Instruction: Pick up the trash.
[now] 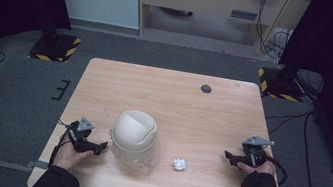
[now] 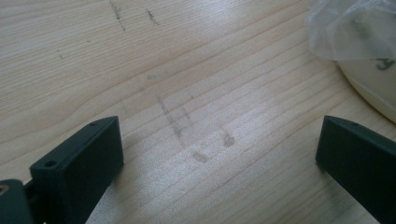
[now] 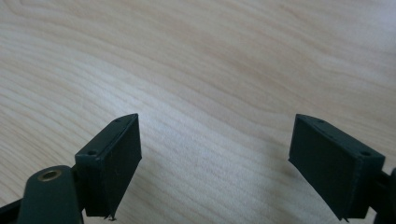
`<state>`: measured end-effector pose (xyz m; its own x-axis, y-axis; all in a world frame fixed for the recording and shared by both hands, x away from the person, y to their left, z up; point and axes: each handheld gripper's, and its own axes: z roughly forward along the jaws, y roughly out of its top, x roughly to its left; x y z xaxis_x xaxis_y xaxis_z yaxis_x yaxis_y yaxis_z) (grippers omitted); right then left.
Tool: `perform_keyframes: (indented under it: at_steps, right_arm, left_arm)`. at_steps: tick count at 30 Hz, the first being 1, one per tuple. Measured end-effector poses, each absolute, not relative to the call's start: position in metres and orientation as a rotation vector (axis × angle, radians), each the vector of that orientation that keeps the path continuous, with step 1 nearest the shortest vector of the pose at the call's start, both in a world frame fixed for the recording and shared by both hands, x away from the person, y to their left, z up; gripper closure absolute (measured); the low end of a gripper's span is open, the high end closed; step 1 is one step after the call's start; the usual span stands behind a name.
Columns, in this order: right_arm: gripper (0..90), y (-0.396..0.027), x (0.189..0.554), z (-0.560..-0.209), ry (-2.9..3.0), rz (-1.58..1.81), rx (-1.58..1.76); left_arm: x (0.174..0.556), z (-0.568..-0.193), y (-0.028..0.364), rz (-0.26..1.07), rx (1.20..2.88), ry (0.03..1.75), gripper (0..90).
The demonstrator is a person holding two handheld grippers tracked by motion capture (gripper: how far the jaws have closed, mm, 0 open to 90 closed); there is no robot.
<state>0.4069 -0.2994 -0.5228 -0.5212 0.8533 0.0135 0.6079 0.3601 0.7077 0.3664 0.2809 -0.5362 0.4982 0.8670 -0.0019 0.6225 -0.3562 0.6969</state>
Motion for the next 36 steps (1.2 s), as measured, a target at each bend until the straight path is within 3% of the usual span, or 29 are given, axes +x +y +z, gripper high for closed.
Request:
perform_keyframes:
  at_steps: [16,36]
  right_arm:
    - [16.8,-0.293,0.407,-0.49,2.185,1.108,1.213]
    - [16.8,-0.27,0.401,-0.417,2.113,1.379,0.919]
  left_arm:
    - [0.366,-0.536,0.28,0.499,2.097,1.231,0.0]
    - [0.366,-0.536,0.278,0.505,2.09,1.244,0.0]
